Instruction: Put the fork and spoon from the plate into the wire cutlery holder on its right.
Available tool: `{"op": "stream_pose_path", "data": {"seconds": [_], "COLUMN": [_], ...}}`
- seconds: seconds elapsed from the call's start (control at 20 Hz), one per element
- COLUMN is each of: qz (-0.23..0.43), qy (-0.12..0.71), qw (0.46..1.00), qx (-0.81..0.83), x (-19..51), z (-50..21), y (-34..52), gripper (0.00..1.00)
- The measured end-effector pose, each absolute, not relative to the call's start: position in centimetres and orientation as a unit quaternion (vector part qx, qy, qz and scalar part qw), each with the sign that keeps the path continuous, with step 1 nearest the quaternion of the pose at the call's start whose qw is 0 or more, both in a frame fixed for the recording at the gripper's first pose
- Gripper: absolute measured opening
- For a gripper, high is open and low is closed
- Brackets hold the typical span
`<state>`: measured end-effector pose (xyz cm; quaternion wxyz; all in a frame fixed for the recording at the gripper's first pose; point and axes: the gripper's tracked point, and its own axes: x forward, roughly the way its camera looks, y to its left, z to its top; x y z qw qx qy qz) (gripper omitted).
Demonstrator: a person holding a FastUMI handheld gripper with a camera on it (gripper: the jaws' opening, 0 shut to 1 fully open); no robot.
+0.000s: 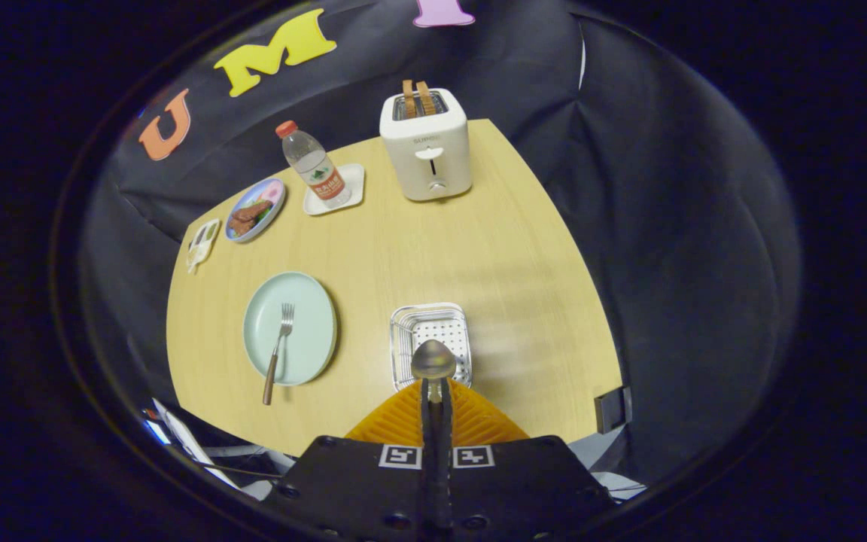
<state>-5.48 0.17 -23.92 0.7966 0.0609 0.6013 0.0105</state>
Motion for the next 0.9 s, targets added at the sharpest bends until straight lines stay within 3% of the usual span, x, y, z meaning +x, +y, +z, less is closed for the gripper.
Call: {"op": "stream_pose_path", "data": {"seconds": [0.65, 0.75, 0.9], "qz": [-0.023, -0.025, -0.016], "qy": [0.609, 0.597, 0.556], "qw": [0.787, 0.795, 0.826], "qx": [0.099, 0.103, 0.093], "x": [-3.7, -3.7, -3.1], "z": [-28.6, -28.3, -25.9], "y": [0.6, 0.6, 1.5], "gripper": [0.01, 0.1, 0.37]}}
